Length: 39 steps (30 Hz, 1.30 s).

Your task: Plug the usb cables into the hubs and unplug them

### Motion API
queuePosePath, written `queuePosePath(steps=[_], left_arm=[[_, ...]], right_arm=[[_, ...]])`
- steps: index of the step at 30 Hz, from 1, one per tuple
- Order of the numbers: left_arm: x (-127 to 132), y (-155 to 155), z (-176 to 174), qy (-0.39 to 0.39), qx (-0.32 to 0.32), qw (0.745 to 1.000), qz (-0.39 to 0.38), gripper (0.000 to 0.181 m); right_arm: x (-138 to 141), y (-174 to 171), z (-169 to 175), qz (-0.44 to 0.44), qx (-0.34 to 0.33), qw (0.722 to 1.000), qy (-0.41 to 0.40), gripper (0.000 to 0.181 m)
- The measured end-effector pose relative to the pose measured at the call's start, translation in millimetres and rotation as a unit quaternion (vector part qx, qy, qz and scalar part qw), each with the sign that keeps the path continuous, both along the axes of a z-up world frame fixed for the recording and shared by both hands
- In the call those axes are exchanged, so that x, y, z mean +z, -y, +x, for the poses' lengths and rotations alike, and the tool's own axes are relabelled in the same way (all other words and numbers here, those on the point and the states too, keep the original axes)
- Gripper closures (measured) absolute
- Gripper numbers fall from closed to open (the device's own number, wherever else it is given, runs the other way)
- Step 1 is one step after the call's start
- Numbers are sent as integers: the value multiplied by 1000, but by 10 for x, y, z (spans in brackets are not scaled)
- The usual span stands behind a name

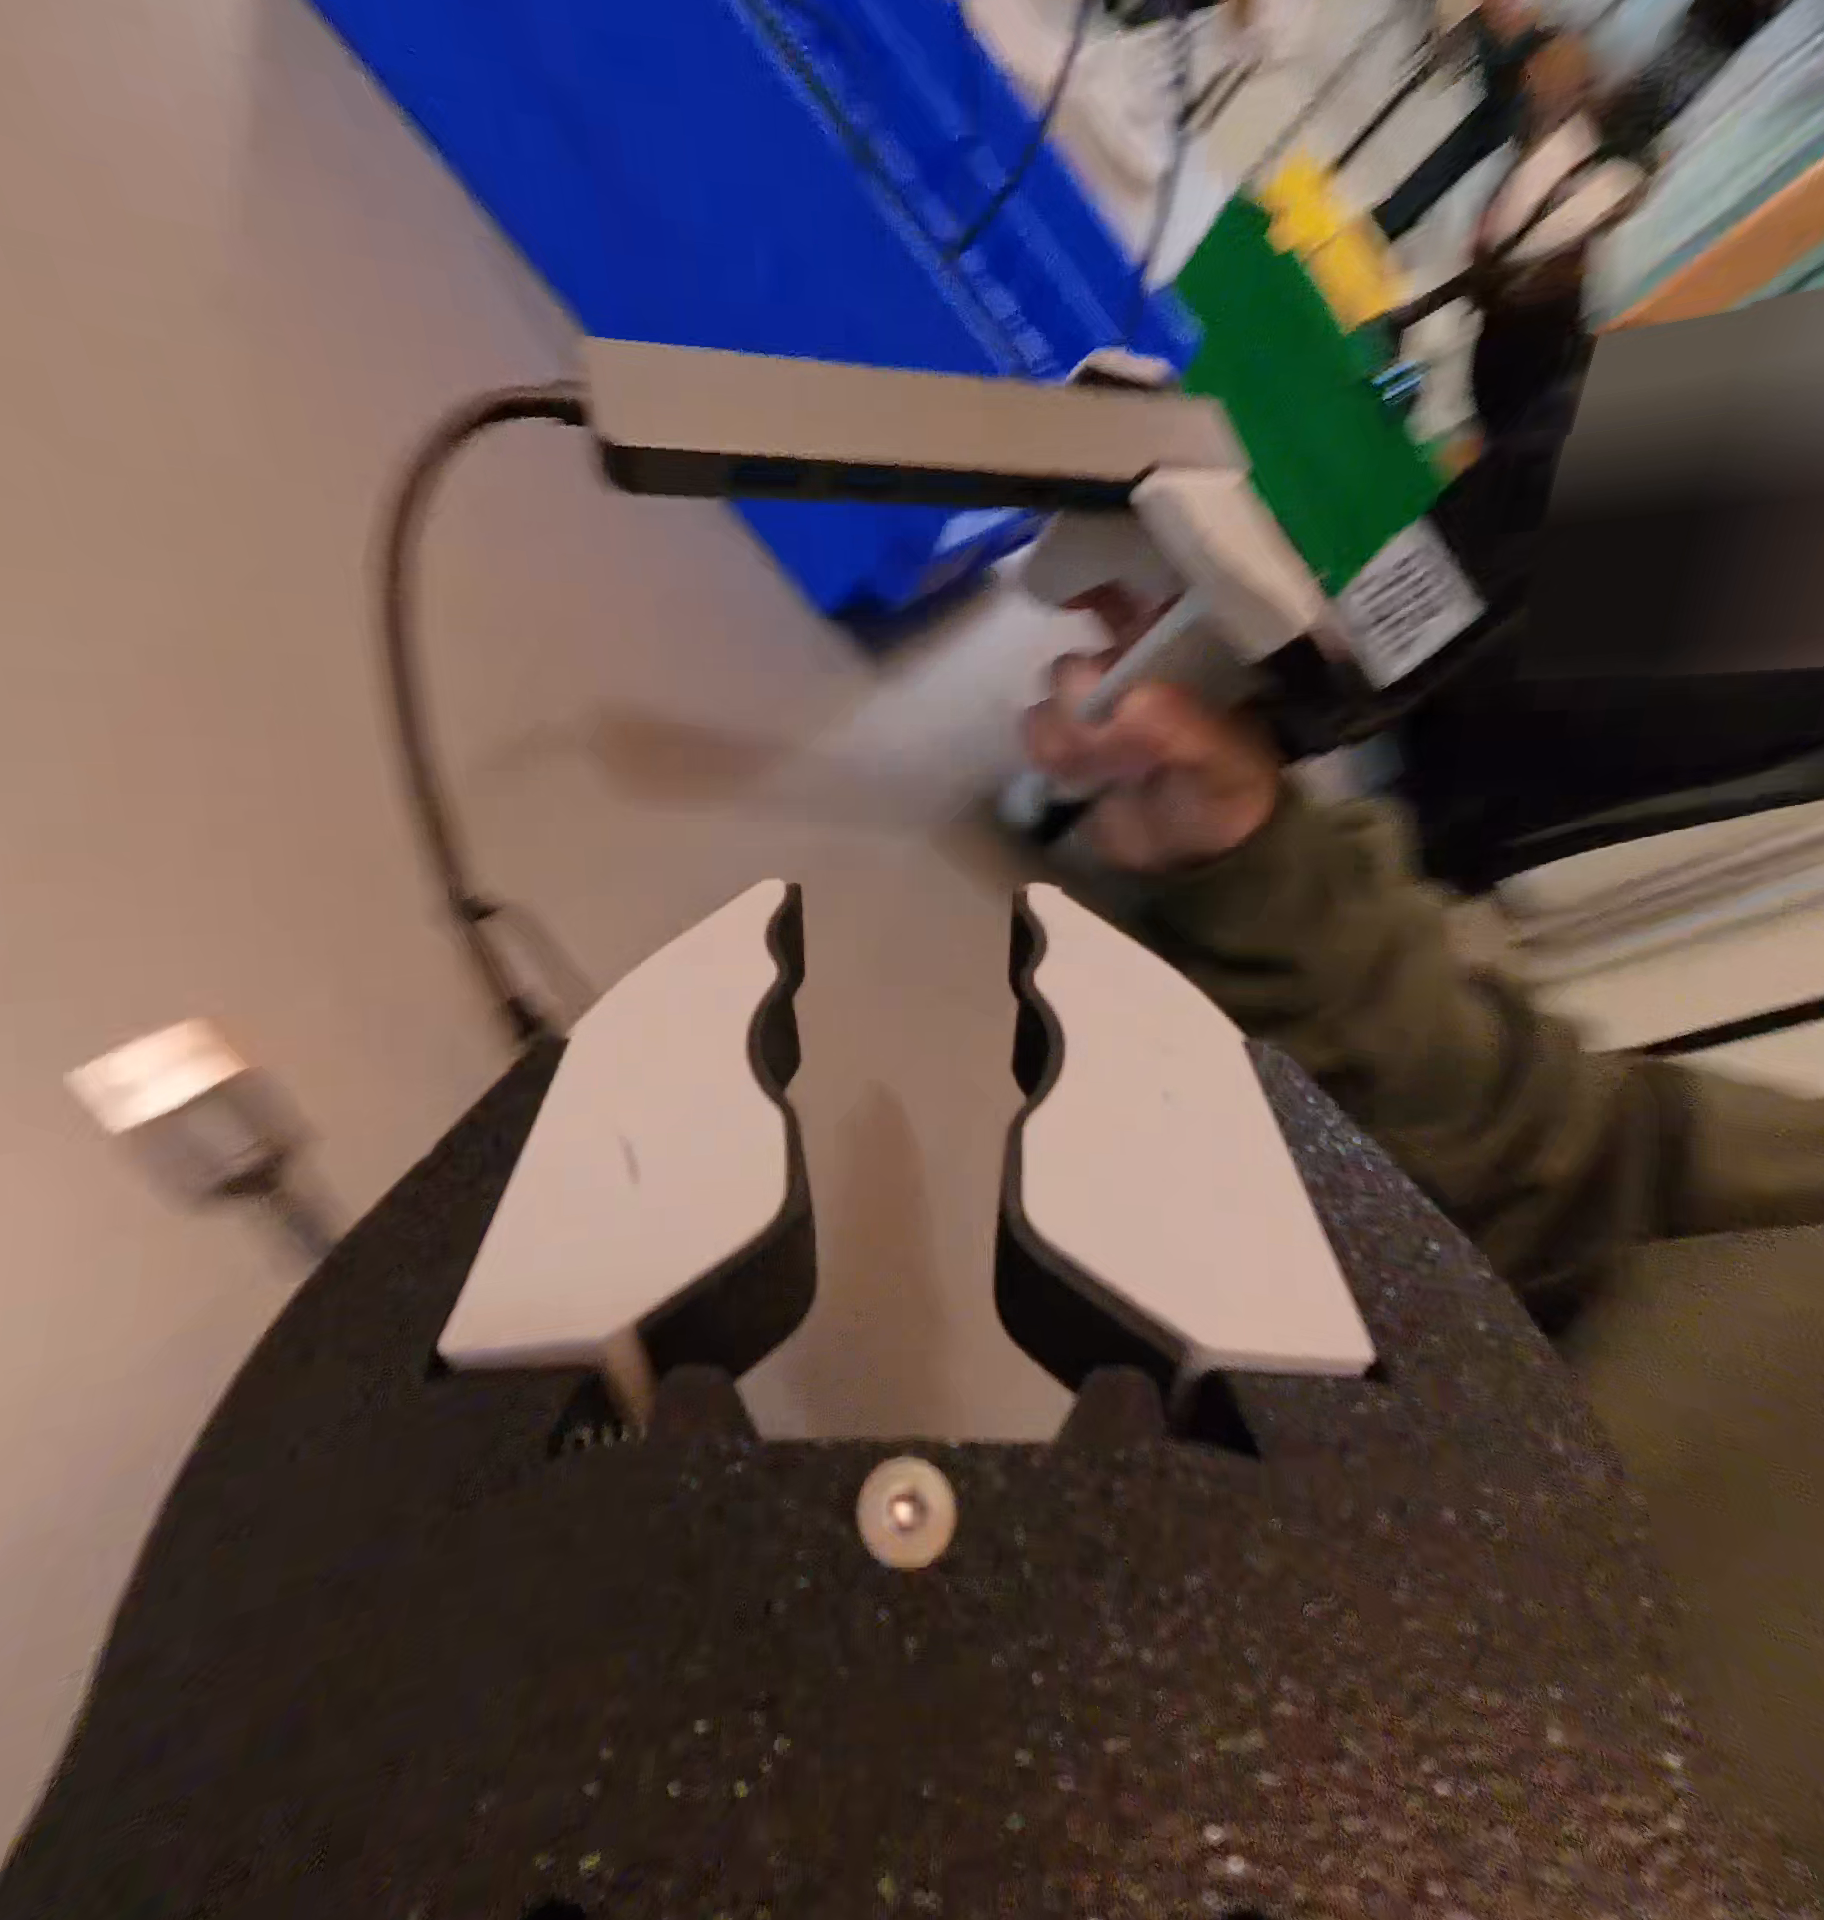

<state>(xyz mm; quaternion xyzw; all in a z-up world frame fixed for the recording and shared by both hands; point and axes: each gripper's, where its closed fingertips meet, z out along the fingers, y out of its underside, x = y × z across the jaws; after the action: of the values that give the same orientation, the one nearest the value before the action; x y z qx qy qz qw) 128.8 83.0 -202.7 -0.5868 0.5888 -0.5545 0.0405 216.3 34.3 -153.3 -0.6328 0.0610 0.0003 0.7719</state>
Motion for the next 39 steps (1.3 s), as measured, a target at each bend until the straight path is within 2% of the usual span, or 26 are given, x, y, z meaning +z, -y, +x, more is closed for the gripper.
queuePosePath(steps=[1, 3, 6, 8, 10, 12, 14, 16, 25, 39], left_arm=[[79, 156, 79, 6, -17, 997, -70, 145], [192, 311, 245, 13, -19, 982, -187, 144], [223, 158, 553, 18, 67, 951, -300, 140], [259, 49, 698, 29, 108, 931, -348, 139], [224, 70, 792, 23, 112, 933, -342, 141], [296, 115, 857, 30, 106, 924, -365, 144], [390, 70, 908, 52, 115, 915, -383, 163], [532, 33, 919, 83, 116, 908, -393, 166], [713, 42, 835, 88, 117, 931, -334, 171], [759, 222, 751, 60, 74, 941, -325, 172]], right_arm=[[5, 6, -6, 3, 2, 1000, 1, 150], [19, 24, -8, 10, 2, 1000, 1, 150], [42, 56, -11, 22, 1, 1000, 1, 150], [53, 66, -41, 27, 5, 1000, 6, 150], [54, 60, -81, 27, 7, 1000, 16, 150], [51, 49, -129, 22, 8, 999, 31, 150], [45, 43, -156, 18, 6, 999, 41, 150], [33, 28, -179, 10, 1, 999, 54, 150], [24, 11, -202, 3, -6, 998, 67, 150], [-38, -77, -343, -28, -13, 990, 138, 146]])
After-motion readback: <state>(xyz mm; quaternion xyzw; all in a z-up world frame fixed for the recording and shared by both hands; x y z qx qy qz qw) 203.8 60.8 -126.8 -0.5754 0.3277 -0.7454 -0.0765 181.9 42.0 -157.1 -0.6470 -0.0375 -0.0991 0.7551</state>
